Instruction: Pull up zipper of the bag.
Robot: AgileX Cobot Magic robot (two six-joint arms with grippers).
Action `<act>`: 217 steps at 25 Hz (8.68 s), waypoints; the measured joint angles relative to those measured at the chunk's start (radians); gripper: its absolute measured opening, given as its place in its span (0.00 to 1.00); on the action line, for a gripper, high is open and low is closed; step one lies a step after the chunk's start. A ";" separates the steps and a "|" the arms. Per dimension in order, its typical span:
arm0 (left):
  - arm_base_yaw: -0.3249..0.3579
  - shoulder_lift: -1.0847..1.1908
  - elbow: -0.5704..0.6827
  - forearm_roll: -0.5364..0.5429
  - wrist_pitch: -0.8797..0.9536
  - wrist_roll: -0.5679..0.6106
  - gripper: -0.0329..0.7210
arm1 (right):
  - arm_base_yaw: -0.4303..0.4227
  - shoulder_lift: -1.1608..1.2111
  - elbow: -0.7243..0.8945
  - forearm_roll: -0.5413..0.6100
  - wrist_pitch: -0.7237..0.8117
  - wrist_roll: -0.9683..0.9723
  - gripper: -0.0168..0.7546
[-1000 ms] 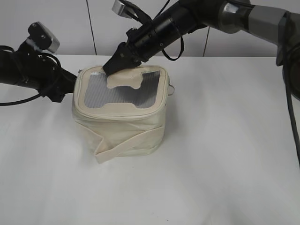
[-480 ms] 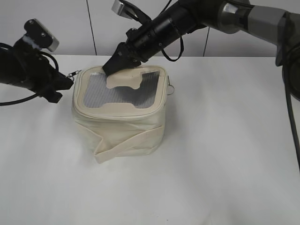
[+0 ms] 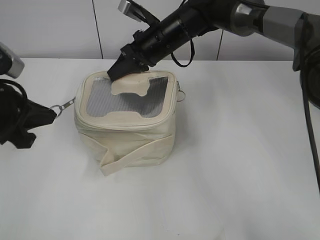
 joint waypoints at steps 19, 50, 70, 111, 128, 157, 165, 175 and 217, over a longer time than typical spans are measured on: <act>-0.525 0.051 0.019 -0.112 -0.125 -0.095 0.07 | -0.001 0.000 0.000 -0.002 0.009 0.037 0.08; -0.057 0.199 -0.560 0.209 0.435 -0.505 0.63 | -0.368 -0.354 0.479 -0.016 -0.018 0.023 0.43; -0.189 0.841 -1.329 0.490 0.802 -0.663 0.63 | -0.384 -0.584 1.227 0.695 -0.287 -1.059 0.59; -0.199 0.848 -1.334 0.544 0.803 -0.680 0.11 | -0.185 -0.484 1.174 0.846 -0.499 -1.366 0.57; -0.204 0.848 -1.334 0.551 0.797 -0.681 0.11 | -0.165 -0.383 1.093 0.849 -0.499 -1.267 0.49; -0.211 0.848 -1.334 0.557 0.772 -0.844 0.11 | -0.138 -0.687 1.443 0.694 -0.447 -0.903 0.03; -0.230 0.845 -1.334 0.579 0.745 -0.925 0.11 | 0.141 -0.691 1.442 0.781 -0.532 -0.844 0.03; -0.255 0.844 -1.334 0.600 0.718 -0.988 0.11 | 0.309 -0.666 1.309 0.823 -0.739 -0.743 0.03; -0.253 0.698 -1.175 0.621 0.472 -1.347 0.32 | 0.205 -1.023 1.266 -0.636 -0.448 0.732 0.58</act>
